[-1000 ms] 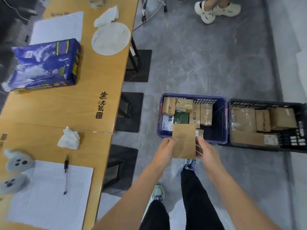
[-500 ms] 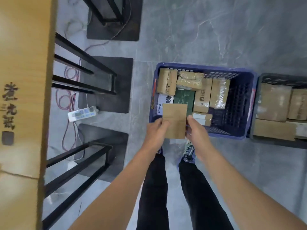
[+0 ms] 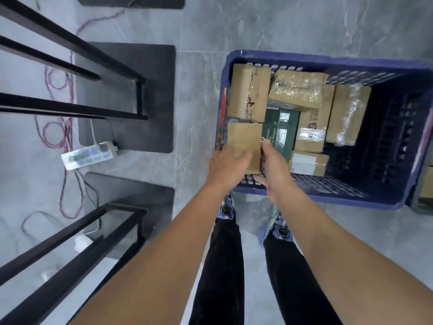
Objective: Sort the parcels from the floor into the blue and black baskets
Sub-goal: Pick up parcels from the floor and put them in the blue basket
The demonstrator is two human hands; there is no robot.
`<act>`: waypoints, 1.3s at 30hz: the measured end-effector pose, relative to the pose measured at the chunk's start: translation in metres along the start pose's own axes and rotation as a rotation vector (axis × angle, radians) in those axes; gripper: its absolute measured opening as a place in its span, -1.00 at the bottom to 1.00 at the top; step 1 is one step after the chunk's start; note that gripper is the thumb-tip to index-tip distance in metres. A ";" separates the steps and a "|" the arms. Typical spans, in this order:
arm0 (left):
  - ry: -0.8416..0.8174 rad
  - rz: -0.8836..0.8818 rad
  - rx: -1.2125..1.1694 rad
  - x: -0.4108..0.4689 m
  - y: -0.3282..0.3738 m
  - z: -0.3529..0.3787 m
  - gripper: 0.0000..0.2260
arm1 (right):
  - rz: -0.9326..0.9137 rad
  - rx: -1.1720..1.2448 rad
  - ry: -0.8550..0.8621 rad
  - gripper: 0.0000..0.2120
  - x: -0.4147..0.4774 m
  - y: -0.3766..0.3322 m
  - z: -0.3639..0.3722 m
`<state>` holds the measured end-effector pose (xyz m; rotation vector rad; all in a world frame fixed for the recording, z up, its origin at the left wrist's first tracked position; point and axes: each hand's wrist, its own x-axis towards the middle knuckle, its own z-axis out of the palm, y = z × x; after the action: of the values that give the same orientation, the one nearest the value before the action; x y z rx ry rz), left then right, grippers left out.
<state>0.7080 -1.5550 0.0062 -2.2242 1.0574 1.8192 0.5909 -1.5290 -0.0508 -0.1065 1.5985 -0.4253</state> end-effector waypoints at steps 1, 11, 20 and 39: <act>0.008 0.017 -0.003 0.004 -0.003 0.001 -0.63 | -0.001 0.014 0.003 -0.67 0.004 0.000 0.002; 0.076 0.154 0.117 0.008 -0.016 0.024 -0.60 | -0.001 0.183 -0.023 -0.52 0.023 0.008 0.014; 0.032 0.081 -0.092 0.020 -0.004 0.011 -0.61 | -0.004 0.165 -0.051 -0.56 0.032 0.009 0.011; 0.020 0.078 -0.270 -0.051 0.057 -0.001 -0.44 | -0.213 0.100 -0.049 -0.34 -0.065 -0.044 -0.057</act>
<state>0.6747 -1.5756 0.0715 -2.3812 0.9657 2.0882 0.5321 -1.5372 0.0262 -0.2106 1.5204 -0.6627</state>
